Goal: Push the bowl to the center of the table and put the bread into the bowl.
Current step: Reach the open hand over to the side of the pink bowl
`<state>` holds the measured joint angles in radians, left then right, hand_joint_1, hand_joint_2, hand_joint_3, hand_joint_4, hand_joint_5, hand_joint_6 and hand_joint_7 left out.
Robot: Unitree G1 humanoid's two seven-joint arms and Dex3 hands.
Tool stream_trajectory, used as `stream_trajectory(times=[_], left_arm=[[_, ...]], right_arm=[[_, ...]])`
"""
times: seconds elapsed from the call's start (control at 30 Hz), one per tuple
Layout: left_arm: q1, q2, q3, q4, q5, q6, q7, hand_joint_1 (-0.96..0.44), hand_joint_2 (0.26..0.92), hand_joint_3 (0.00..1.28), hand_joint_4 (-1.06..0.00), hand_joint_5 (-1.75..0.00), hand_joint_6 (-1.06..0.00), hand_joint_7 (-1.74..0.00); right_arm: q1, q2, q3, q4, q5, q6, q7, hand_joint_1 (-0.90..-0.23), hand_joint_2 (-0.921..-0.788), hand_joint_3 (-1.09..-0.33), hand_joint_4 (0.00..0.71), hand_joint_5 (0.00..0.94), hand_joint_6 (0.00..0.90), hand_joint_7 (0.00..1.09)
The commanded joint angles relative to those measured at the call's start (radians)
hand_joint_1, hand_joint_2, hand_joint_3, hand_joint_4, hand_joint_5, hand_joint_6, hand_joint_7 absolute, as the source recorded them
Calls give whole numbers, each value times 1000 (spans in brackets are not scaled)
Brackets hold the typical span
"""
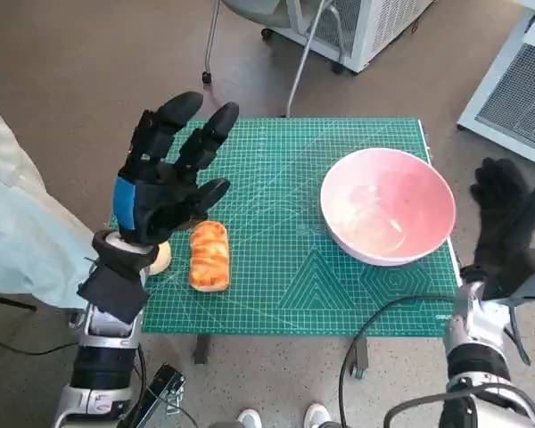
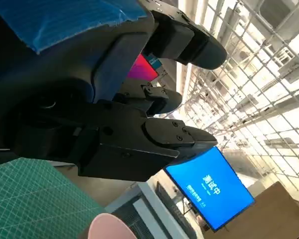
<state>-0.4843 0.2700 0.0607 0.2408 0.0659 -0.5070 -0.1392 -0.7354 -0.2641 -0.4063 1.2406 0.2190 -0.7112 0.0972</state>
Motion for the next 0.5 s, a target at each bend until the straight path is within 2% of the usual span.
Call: stream_trajectory(times=[0.03, 0.13, 0.33, 0.5], left_arm=[[25, 10, 9, -37, -17, 20, -8, -184, 921, 223, -445, -86, -196, -667], [37, 13, 11, -56, -16, 29, -9, -180, 921, 223, -452, -93, -196, -675], [63, 18, 16, -92, -20, 48, -13, -186, 921, 221, -447, -102, -186, -702], [91, 22, 25, -138, -14, 74, -11, -184, 921, 221, -440, -114, -176, -731]], right_arm=[[-9, 30, -22, 37, 31, 76, 31, -496, -921, -811, 304, 0, 150, 513], [-17, 42, -30, 46, 40, 109, 44, -502, -921, -789, 283, 0, 180, 455], [-37, 79, -42, 54, 54, 155, 49, -529, -921, -764, 277, 3, 196, 422], [-61, 117, -50, 55, 69, 185, 56, -507, -921, -752, 281, 5, 199, 420]])
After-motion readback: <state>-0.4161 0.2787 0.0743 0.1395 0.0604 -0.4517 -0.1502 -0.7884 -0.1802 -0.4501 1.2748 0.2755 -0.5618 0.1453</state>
